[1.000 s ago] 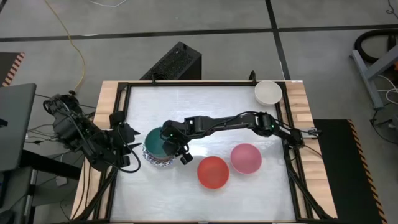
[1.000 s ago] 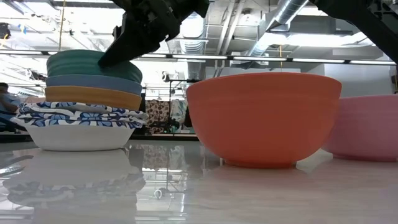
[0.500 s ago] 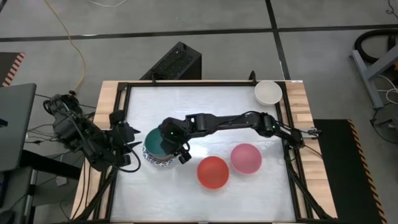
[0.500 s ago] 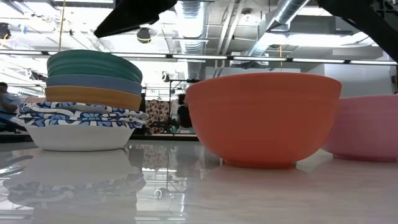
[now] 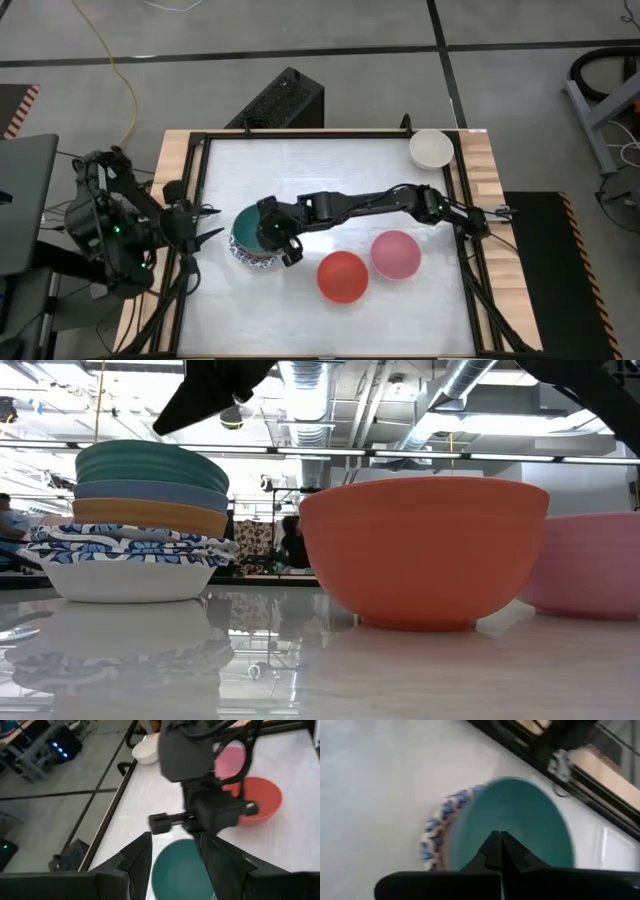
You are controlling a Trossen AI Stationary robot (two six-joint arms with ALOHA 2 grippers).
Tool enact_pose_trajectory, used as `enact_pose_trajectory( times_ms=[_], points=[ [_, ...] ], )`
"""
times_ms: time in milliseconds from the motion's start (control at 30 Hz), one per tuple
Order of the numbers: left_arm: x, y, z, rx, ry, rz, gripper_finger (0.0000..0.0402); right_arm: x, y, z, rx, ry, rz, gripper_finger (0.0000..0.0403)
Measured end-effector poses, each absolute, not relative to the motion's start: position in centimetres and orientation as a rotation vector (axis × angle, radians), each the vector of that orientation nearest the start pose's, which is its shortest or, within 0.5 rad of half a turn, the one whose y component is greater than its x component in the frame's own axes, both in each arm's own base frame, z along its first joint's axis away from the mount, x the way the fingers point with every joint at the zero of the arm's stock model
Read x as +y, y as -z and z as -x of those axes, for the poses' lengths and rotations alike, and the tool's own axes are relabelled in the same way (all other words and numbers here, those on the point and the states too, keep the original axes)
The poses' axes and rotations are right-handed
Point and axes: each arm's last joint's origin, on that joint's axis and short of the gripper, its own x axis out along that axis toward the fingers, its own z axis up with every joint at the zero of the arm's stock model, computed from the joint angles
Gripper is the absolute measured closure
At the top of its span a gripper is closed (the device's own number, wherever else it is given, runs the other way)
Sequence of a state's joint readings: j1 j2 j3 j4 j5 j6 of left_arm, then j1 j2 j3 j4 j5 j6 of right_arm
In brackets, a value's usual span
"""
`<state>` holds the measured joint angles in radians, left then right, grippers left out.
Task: Nest bowls inside each other
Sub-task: Stack the green bowl on top of the blue bowl, then stack the white bowl on top of the green bowl
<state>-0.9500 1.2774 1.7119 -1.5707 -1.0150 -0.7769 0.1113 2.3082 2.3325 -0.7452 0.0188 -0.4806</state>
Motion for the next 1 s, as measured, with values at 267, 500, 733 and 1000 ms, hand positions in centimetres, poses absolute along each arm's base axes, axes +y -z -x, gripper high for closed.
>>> enact_pose_trajectory(
  times_ms=[267, 500, 733, 1000],
  points=[
    [-13.5, -43.9, -11.5, 0.499, -0.255, -0.200, 0.0242, 6.8, -29.2, -51.3, 0.724, -0.141, 0.532, 0.0397],
    [-13.5, -44.0, -11.4, 0.485, -0.264, -0.208, 0.0242, 9.2, -26.1, -50.9, 0.763, 0.022, 0.674, 0.0400],
    [-13.2, -44.2, -11.4, 0.456, -0.284, -0.268, 0.0242, 8.4, -29.5, -48.9, 0.701, 0.020, 0.682, 0.0400],
    [-11.4, -44.6, -11.9, 0.458, -0.356, -0.282, 0.0242, 5.6, -34.1, -44.8, 0.616, 0.026, 0.675, 0.0400]
  ],
)
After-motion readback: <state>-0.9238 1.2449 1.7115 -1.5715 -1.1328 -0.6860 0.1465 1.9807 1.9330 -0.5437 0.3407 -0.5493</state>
